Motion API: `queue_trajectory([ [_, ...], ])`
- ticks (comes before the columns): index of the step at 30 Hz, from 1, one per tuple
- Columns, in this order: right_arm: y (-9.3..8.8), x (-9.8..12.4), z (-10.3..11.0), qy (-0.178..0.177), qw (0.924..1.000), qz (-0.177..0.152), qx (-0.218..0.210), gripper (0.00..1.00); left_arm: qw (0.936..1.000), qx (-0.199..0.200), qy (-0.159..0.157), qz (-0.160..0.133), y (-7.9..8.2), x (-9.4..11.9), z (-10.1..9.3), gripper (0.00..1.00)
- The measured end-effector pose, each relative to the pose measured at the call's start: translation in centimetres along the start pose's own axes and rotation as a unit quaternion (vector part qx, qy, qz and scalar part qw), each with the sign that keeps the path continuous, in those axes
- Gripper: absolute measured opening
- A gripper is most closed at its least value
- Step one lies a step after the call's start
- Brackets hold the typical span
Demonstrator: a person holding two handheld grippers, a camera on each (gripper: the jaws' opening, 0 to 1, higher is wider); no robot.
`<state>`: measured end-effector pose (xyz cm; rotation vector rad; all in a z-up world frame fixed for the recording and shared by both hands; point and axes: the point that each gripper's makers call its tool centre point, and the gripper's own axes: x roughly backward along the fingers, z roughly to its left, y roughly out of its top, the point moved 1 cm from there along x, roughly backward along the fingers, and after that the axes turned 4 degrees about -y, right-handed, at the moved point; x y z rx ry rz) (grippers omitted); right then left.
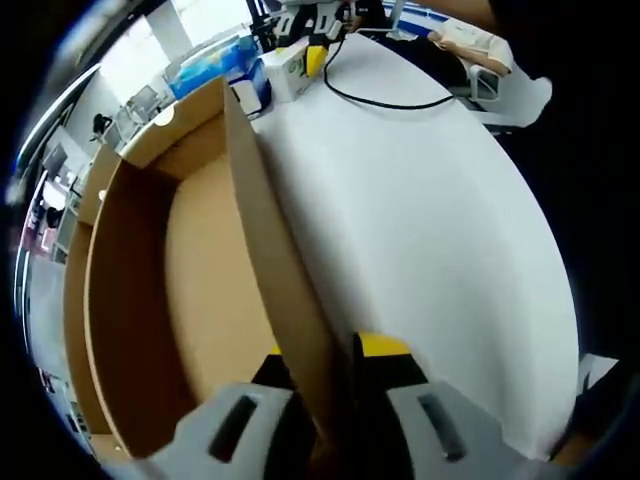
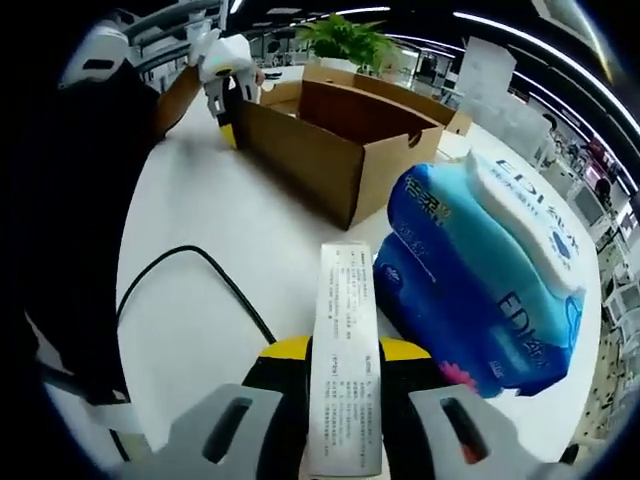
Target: Operate the shoe box by opening the lid, removing the specified soft item, and placing it in the target area until the item is outside and the box remains undamaged.
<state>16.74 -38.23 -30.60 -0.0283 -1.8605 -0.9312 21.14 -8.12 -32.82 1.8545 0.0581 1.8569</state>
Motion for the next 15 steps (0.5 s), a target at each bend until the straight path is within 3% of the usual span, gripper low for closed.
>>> queue_trajectory([
  [15,0.4,2.2,0.5,-0.009,0.9989,0.028,0.036,0.24,1.0000,0.002,-0.001,-0.002,0.0,0.0,0.0,0.12],
])
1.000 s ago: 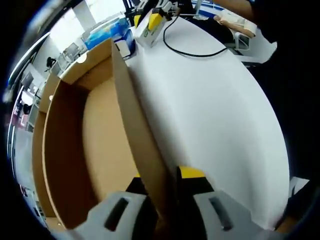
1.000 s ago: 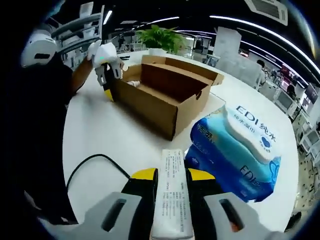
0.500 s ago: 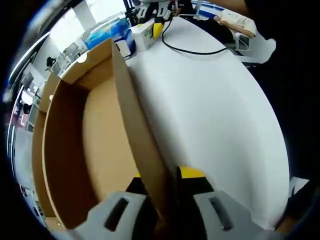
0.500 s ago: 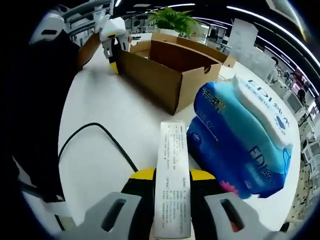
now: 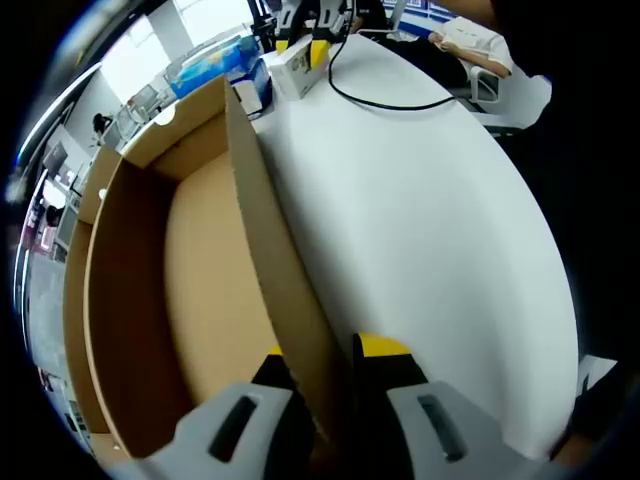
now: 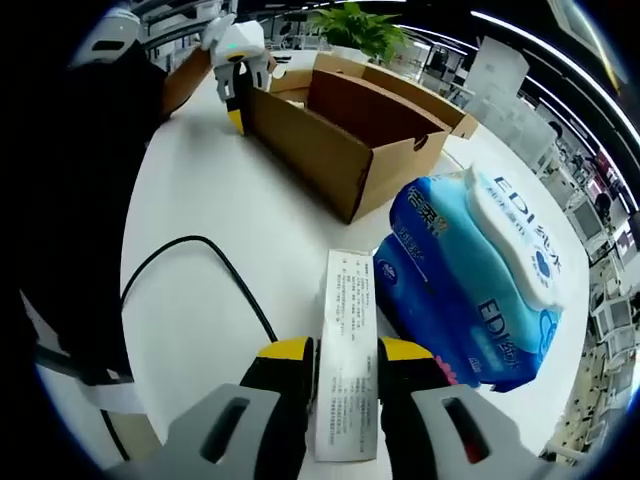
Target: Operate the shoe box by opening the lid, removing the specified soft item, and placing it in the target area until the item is outside and the box remains undamaged.
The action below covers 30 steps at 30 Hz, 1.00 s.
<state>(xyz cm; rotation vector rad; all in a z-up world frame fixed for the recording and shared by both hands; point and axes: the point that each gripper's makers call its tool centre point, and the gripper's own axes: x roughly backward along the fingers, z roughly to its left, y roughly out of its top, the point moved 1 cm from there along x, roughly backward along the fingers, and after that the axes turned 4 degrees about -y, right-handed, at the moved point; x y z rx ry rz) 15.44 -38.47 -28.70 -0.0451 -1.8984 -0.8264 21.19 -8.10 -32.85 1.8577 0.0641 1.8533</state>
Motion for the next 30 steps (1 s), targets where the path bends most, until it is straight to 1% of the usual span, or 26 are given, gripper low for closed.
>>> queue_trajectory([
  [3,-0.4,0.2,-0.1,-0.002,0.9999,0.010,0.004,0.24,1.0000,0.000,0.000,0.000,0.0,0.0,0.0,0.12],
  [4,-0.8,0.2,-0.7,-0.007,0.9999,0.008,0.004,0.22,1.0000,-0.001,0.000,0.001,0.0,0.0,0.0,0.12],
  [5,-0.9,0.2,-0.5,-0.001,1.0000,0.007,-0.004,0.21,1.0000,-0.001,0.000,0.001,0.0,0.0,0.0,0.12],
  [7,-0.8,0.2,-0.3,0.002,1.0000,0.007,0.004,0.20,1.0000,-0.001,0.001,0.001,0.0,0.0,0.0,0.12],
  [9,-1.0,0.3,-0.2,0.004,0.9998,0.015,0.008,0.20,1.0000,-0.001,0.001,0.001,0.0,0.0,0.0,0.12],
  [12,-1.2,0.4,-0.2,0.008,0.9991,0.032,0.026,0.20,1.0000,-0.002,0.001,0.001,0.0,0.0,0.1,0.12],
  [14,-1.3,0.4,-0.3,0.009,0.9974,0.046,0.055,0.20,1.0000,-0.002,0.001,0.001,0.0,0.0,0.1,0.12],
  [18,-2.0,0.2,-1.0,0.017,0.9952,0.061,0.074,0.20,1.0000,-0.002,0.001,0.001,0.0,0.0,0.1,0.12],
  [19,-2.1,0.2,-1.2,0.021,0.9939,0.065,0.086,0.20,1.0000,-0.002,0.001,0.001,0.0,0.0,0.1,0.12],
  [22,-2.4,0.1,-1.7,0.024,0.9912,0.080,0.103,0.20,1.0000,-0.003,0.002,0.001,0.0,0.0,0.1,0.12],
  [23,-2.6,0.0,-2.0,0.023,0.9893,0.086,0.115,0.20,1.0000,-0.003,0.002,0.002,0.0,0.0,0.1,0.12],
  [27,-2.5,-0.2,-2.2,0.032,0.9834,0.102,0.146,0.20,1.0000,-0.004,0.002,0.002,0.0,0.0,0.1,0.12],
  [28,-2.5,-0.3,-2.2,0.039,0.9816,0.105,0.154,0.20,1.0000,-0.003,0.002,0.002,0.0,0.0,0.1,0.12],
  [30,-2.3,-0.5,-2.2,0.045,0.9802,0.107,0.161,0.20,1.0000,-0.005,0.002,0.003,0.0,0.0,0.1,0.12],
])
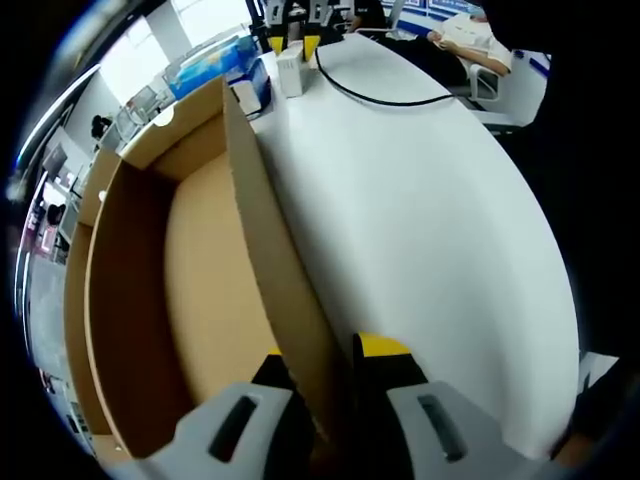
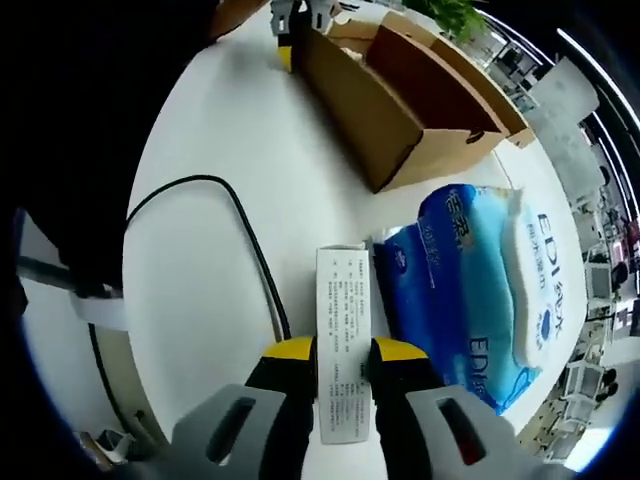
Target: Operate the shoe box by opening the lid, removing the specified soft item, and placing it in the target area until the item is outside and the box remains undamaged.
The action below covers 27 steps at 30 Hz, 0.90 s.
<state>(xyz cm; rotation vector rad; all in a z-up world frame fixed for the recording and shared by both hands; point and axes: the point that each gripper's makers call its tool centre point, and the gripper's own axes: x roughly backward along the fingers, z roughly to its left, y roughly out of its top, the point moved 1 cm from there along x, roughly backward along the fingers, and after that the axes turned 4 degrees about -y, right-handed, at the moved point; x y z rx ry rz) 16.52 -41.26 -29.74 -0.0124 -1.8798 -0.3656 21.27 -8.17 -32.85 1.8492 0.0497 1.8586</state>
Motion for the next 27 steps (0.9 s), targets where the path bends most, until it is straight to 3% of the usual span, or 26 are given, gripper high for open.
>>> queue_trajectory([
  [11,0.2,-0.5,-1.7,0.021,0.9987,0.016,0.044,0.20,1.0000,0.003,0.000,0.001,0.0,0.0,0.0,0.12],
  [27,0.2,-0.3,-2.2,0.016,0.9990,0.024,0.035,0.20,1.0000,0.001,0.000,0.001,0.0,0.0,-0.1,0.12],
])
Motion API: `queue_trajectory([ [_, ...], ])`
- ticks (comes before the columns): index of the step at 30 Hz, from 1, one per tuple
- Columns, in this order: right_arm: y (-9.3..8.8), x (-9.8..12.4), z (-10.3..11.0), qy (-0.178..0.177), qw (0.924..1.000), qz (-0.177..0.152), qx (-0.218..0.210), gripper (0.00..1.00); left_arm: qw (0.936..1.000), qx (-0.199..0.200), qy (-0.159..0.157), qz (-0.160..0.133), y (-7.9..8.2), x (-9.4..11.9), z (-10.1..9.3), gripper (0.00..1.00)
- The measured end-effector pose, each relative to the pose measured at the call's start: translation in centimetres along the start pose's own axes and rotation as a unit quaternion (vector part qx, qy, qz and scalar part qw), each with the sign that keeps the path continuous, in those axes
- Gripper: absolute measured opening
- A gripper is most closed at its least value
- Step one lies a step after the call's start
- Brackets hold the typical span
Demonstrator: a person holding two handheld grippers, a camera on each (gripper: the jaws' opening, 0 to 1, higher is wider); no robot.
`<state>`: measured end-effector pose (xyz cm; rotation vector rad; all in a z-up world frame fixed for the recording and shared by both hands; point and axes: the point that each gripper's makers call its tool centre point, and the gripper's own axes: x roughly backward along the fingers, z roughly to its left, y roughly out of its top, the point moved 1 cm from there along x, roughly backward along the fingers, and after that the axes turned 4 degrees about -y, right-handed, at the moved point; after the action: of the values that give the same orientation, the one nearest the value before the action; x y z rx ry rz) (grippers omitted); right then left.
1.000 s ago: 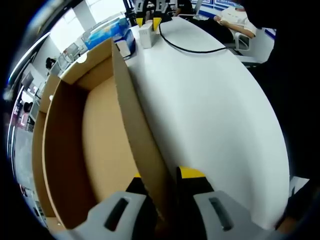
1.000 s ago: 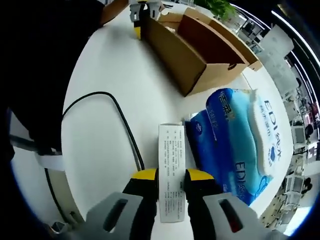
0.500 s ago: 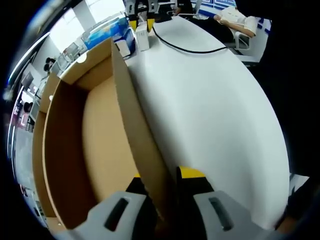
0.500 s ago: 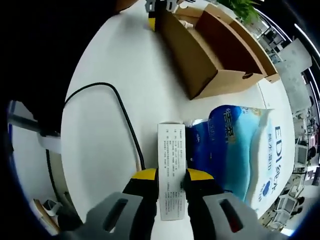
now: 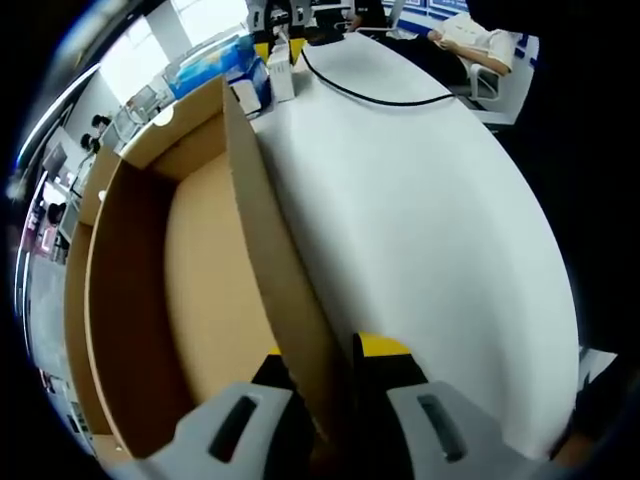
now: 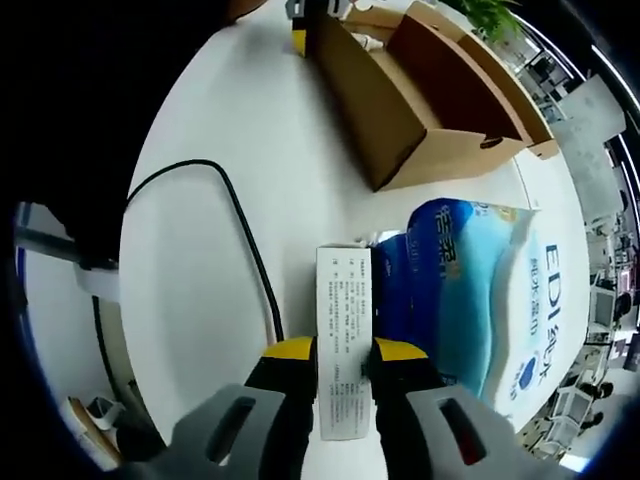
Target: Operate the shoe box by opening the lid, removing the specified soft item, and placing it in the target area until the item is outside and the box remains undamaged.
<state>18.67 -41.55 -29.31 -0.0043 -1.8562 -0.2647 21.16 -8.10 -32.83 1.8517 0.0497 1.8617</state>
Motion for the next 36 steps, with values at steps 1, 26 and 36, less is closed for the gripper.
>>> queue_trajectory([
  [1,0.0,0.0,0.0,0.000,1.0000,-0.001,-0.001,0.20,1.0000,0.000,0.000,0.000,0.0,0.0,0.0,0.12],
  [26,0.6,0.8,-0.2,-0.007,0.9999,-0.008,-0.001,0.19,1.0000,-0.001,0.001,0.000,0.1,0.0,0.0,0.12],
  [36,2.3,2.3,-0.1,-0.014,0.9989,-0.042,-0.017,0.20,1.0000,-0.002,0.001,0.001,0.0,0.0,0.0,0.11],
])
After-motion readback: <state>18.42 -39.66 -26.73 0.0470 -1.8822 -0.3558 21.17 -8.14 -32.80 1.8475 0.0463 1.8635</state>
